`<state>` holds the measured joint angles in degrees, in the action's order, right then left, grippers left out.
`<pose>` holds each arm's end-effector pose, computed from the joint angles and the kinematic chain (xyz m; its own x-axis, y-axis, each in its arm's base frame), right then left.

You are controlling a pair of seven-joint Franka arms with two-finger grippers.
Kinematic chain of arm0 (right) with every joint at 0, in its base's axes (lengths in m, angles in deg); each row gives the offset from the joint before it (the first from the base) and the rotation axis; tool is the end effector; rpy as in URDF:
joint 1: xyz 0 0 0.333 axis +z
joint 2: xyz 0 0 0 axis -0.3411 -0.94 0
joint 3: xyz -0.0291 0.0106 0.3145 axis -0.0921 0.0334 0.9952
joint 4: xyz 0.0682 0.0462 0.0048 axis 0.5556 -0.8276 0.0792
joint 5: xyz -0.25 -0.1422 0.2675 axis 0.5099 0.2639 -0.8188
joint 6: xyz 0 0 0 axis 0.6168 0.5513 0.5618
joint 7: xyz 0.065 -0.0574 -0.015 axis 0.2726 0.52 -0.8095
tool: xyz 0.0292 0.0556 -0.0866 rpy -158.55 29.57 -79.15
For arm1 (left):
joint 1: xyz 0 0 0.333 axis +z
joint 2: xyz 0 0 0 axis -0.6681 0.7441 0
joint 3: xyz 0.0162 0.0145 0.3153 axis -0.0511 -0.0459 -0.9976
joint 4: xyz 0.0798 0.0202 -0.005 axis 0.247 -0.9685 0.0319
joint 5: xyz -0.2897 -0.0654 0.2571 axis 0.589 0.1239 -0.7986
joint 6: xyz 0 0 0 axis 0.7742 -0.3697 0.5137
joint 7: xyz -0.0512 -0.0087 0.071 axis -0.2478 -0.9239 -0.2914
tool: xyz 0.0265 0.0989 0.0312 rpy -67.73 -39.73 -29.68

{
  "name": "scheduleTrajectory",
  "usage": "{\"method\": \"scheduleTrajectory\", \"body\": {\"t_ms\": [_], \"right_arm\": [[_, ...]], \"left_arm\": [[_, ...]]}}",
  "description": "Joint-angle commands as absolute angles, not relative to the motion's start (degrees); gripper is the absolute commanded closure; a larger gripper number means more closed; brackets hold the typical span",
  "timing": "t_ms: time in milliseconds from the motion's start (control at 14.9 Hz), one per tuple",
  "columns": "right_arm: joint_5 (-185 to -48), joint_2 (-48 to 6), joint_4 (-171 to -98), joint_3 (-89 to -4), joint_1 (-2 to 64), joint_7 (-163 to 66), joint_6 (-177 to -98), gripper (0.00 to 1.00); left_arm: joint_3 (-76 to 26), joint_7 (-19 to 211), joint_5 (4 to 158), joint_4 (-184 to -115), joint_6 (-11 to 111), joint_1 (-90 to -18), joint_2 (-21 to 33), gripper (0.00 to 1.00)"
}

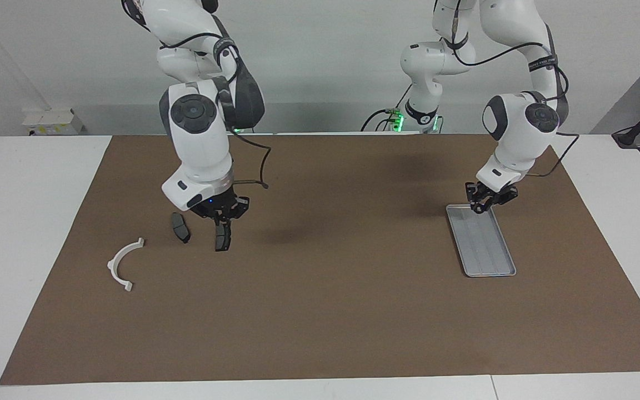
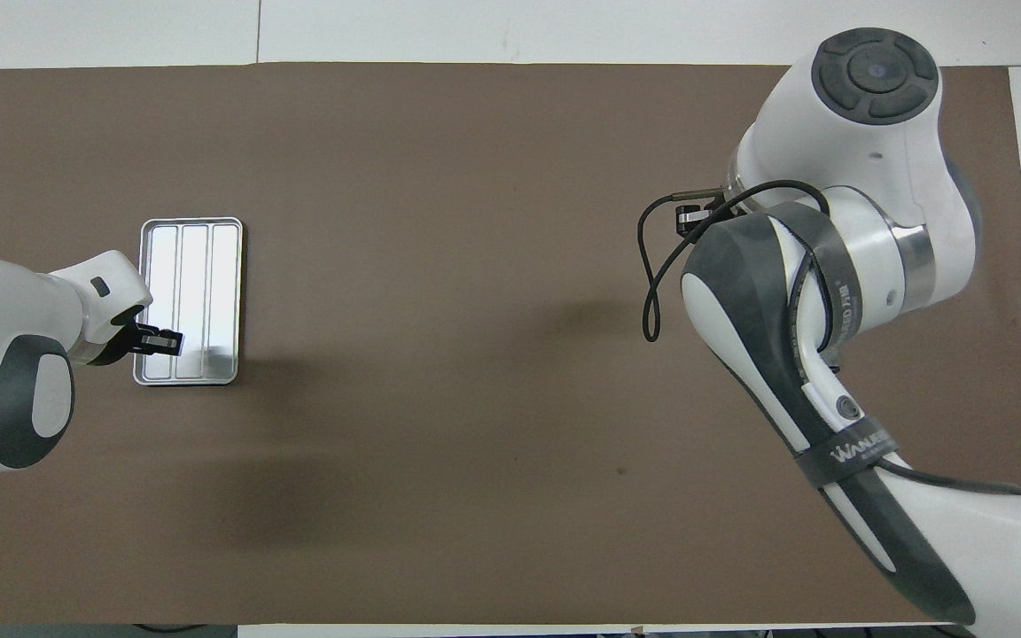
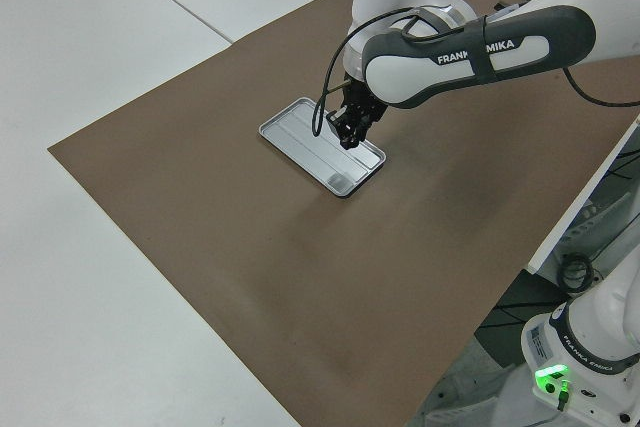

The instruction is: Pick bearing gear from pile to tray

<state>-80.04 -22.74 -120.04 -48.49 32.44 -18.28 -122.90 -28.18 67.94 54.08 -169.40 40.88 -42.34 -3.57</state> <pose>0.6196 0.1845 0.4760 0.9986 -0.0500 -0.0189 -0.0482 -0.9951 0.0861 0.5219 0.0015 0.3620 0.9726 -0.2326 -0.0049 -0.2327 -0.9724 -0.0194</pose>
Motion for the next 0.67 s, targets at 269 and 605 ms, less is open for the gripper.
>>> {"method": "scheduleTrajectory", "body": {"t_ms": [269,605], "right_arm": [[-87.43,-21.45,-120.76,-48.24,39.19,1.49,-123.82,1.0],[-89.38,-22.06,-123.04,-48.32,45.15,9.49,-129.78,1.0]], "left_arm": [[-27.76,65.88,54.67,-173.87,49.66,-40.6,-2.45,1.0],[-27.76,66.05,54.67,-173.97,51.51,-40.6,-0.78,1.0]]}}
